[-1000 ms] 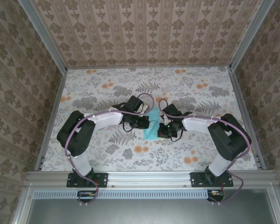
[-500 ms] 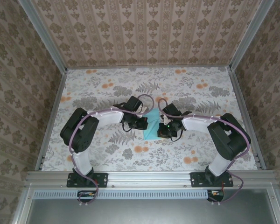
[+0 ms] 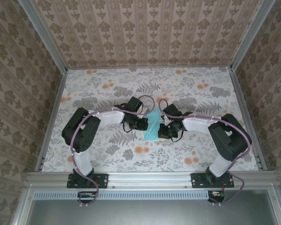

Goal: Fold a paper plane with a square sheet of paper (fold left side to right side)
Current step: Fold the triangle a second time at the center of the table.

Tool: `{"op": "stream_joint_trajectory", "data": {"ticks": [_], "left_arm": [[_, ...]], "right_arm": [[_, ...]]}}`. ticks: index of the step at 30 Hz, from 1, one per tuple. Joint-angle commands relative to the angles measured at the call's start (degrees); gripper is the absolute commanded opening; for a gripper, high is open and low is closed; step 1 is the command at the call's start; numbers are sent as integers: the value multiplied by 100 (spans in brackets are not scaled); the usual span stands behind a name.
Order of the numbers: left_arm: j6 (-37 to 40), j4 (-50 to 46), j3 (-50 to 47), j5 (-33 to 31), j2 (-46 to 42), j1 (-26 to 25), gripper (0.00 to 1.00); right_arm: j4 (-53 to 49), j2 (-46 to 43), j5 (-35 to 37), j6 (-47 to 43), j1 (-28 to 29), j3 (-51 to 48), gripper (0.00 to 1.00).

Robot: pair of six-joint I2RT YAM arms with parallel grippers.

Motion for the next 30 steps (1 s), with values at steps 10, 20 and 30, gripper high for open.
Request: {"op": "stream_joint_trajectory", "data": {"ticks": [10, 20, 30], "left_arm": [[198, 84, 233, 119, 142, 86, 5], [223, 83, 250, 183, 257, 83, 5], [236, 83, 266, 245, 345, 80, 5]], "right_arm": [[-504, 219, 295, -114, 35, 14, 0], [-498, 237, 290, -121, 35, 19, 0], [-499, 280, 277, -136, 35, 43, 0]]}}
